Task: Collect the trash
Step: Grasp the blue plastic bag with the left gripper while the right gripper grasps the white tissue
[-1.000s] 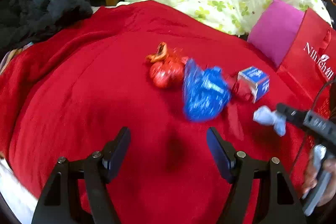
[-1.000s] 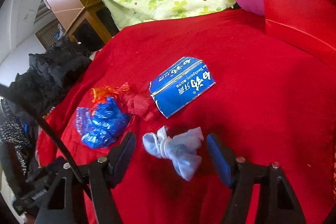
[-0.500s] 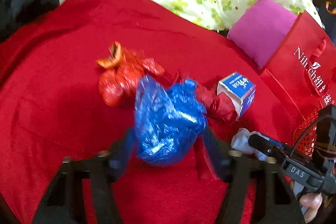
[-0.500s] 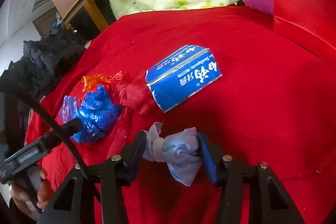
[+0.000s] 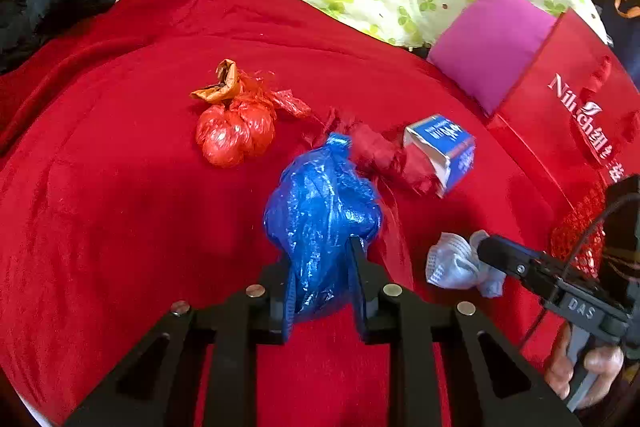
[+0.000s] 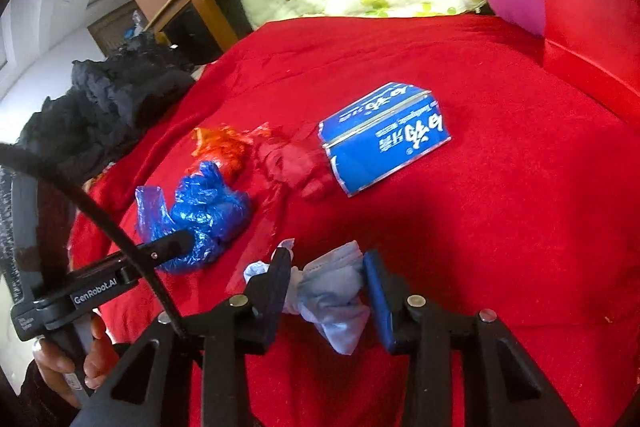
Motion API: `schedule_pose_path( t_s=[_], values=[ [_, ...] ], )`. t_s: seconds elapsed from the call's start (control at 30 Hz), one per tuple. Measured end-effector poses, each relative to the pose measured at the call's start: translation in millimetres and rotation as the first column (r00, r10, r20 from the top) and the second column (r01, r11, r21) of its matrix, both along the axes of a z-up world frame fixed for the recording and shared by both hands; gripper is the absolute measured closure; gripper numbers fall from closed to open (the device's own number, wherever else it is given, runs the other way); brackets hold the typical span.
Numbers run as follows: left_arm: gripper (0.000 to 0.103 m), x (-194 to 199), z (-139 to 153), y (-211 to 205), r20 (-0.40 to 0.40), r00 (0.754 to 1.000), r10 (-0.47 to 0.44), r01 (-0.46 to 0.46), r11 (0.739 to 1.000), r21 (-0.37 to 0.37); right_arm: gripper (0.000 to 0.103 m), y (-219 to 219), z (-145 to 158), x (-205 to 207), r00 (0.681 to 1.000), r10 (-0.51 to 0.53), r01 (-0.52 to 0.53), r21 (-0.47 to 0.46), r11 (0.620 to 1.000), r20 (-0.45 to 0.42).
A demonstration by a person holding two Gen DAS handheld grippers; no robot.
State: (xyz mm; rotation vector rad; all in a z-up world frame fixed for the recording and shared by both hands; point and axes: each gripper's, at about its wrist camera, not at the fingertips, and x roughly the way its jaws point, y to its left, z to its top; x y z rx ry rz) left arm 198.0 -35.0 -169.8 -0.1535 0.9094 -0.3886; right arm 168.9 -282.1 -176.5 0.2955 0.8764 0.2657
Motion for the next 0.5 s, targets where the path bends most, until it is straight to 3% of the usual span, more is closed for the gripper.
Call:
schedule_pose_path(
  t_s=[0.23, 0.33, 0.5],
  values=[
    [0.080, -34.2, 6.6, 10.9, -0.037, 0.999, -0.027, 0.028, 0.999, 0.016, 0.059, 6.2, -6.0, -12.4, 0.993, 0.093, -0.093, -0.007, 0.996, -0.072],
    [0.080, -45.2, 6.2, 16.2, -0.066, 0.997, -0.027, 0.027, 1.000, 0.010, 0.044, 1.0, -5.3, -18.9, 0.993, 0.090, -0.090, 0.011, 0.996, -0.077],
    [0.079, -59.3, 4.3, 25.2, -0.093, 0.995, -0.025, 0.025, 1.000, 0.003, 0.043, -12.4, 0.4, -24.1, 0.997, 0.050, -0.049, 0.028, 0.998, -0.051]
  ],
)
